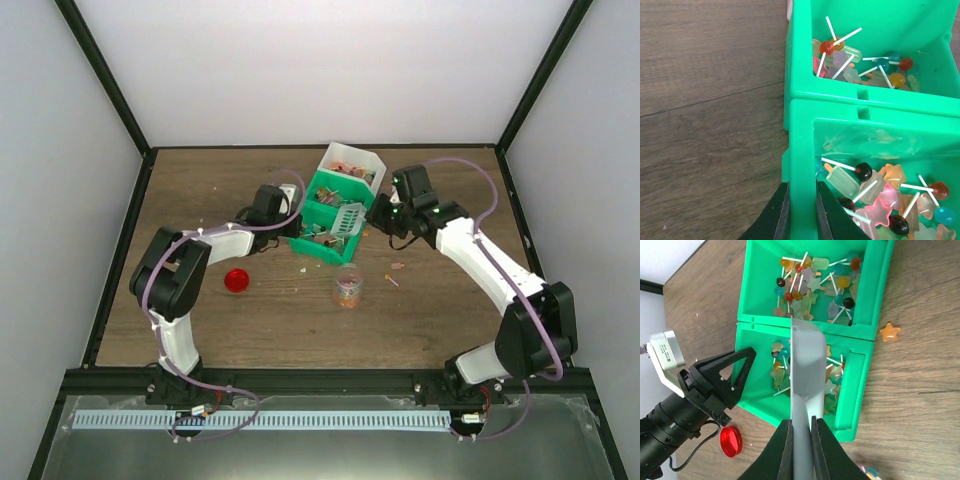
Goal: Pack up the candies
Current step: Scoop the fake candies from the storage box.
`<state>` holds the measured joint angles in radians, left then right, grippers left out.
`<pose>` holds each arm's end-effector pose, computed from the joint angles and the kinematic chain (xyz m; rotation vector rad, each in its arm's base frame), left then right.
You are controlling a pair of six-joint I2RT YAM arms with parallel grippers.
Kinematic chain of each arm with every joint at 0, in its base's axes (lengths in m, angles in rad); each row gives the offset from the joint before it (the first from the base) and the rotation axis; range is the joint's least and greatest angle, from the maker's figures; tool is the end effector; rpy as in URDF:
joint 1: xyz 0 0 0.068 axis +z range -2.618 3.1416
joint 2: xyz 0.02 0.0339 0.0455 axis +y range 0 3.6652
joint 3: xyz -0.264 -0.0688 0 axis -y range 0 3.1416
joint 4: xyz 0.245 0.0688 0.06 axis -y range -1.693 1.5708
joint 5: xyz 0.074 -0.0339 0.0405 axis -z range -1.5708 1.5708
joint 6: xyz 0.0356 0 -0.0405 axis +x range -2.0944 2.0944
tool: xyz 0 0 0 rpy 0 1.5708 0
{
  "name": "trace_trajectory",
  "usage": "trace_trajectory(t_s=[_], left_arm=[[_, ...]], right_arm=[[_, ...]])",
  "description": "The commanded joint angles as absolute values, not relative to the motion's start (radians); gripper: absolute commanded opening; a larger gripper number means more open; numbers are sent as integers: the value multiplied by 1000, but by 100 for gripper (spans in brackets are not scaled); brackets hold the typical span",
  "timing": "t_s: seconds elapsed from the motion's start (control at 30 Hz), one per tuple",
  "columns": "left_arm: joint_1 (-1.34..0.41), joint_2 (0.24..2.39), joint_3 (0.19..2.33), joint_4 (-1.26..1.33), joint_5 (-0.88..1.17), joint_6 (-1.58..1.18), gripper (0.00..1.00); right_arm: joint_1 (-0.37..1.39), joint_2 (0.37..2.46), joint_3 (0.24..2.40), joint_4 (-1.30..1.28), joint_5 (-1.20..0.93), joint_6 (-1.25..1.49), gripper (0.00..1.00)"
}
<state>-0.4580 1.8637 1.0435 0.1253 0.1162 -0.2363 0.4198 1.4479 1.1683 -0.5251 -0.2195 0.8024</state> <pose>0.3491 -0.1767 0.1580 0.3179 2.2873 -0.4940 0.2846 0.1355 0.2872 0.3686 2.4908 0.8086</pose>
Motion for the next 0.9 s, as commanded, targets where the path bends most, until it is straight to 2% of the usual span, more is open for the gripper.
trace_trajectory(t_s=[0.0, 0.27, 0.53, 0.87], left_arm=[[-479, 1916, 1103, 154, 103, -268, 4], [-491, 1944, 1134, 156, 78, -279, 4], [-491, 1944, 1137, 154, 67, -267, 4], [-496, 1946, 1146, 168, 58, -278, 4]], right_arm=[[385, 1401, 1177, -573, -188, 783, 1], [381, 1496, 1224, -627, -222, 765, 1], [383, 1523, 1316, -739, -133, 762, 1], [427, 1429, 1308, -795, -146, 808, 1]])
